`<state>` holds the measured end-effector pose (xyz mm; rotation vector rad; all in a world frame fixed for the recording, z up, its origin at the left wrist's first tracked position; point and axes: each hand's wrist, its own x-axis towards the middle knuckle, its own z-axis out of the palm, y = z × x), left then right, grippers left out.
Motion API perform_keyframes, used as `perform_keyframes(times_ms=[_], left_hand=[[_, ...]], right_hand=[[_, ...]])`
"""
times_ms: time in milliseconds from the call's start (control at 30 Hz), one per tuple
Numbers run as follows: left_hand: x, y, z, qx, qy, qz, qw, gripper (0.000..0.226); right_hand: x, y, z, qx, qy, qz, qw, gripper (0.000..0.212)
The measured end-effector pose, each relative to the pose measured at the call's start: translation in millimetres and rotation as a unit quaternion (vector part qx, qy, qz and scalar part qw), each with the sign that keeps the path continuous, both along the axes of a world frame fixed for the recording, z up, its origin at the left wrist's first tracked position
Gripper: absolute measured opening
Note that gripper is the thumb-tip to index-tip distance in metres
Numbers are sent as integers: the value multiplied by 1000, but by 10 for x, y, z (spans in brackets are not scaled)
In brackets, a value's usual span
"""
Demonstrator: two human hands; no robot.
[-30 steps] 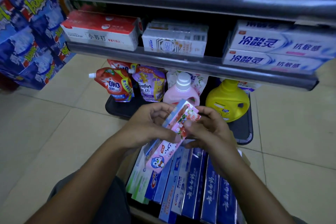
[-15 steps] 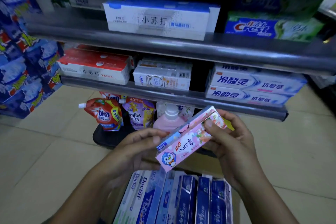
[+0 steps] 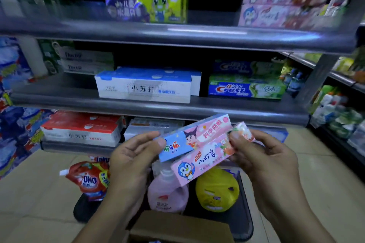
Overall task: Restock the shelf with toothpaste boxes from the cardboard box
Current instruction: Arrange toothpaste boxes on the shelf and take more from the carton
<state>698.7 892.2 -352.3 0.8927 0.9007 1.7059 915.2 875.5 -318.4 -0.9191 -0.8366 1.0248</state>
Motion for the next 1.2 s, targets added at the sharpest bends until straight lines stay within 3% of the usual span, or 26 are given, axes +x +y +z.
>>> perform_keyframes(times_ms=[133, 233, 267, 333, 433, 500, 667, 800, 900, 1033, 1200], left_hand=[[-22, 211, 260, 48, 41, 21, 998, 32], [15, 389, 488, 81, 27, 25, 996, 14], [51, 452, 571, 90, 33, 33, 995, 21], [134, 548, 740, 91, 68, 61, 992, 38], [310, 585, 1068, 118, 137, 74, 981, 29], [433, 573, 1315, 144, 190, 55, 970, 21], [772, 587, 1859, 207, 273, -23, 939, 31], [1014, 587, 2148, 240, 273, -68, 929, 39], [1079, 646, 2261, 247, 263, -71, 930, 41], [1079, 789, 2319, 238, 301, -73, 921, 31], [1119, 926, 2373, 222, 327, -70, 916, 47]], right_hand=[[260, 55, 282, 38, 20, -30, 999, 34], [442, 113, 525, 79, 37, -41, 995, 34], [503, 137, 617, 93, 39, -44, 994, 32], [611, 202, 802, 121, 36, -51, 991, 27], [754, 301, 1074, 164, 28, -61, 984, 22], [825, 363, 1237, 186, 23, -65, 980, 24], [911, 499, 1582, 223, 18, -85, 971, 46], [949, 589, 1780, 247, 3, -118, 962, 29], [1052, 656, 1908, 262, -69, -157, 950, 20], [1231, 786, 2015, 243, -256, -236, 905, 12], [1313, 933, 2036, 202, -331, -262, 884, 20]])
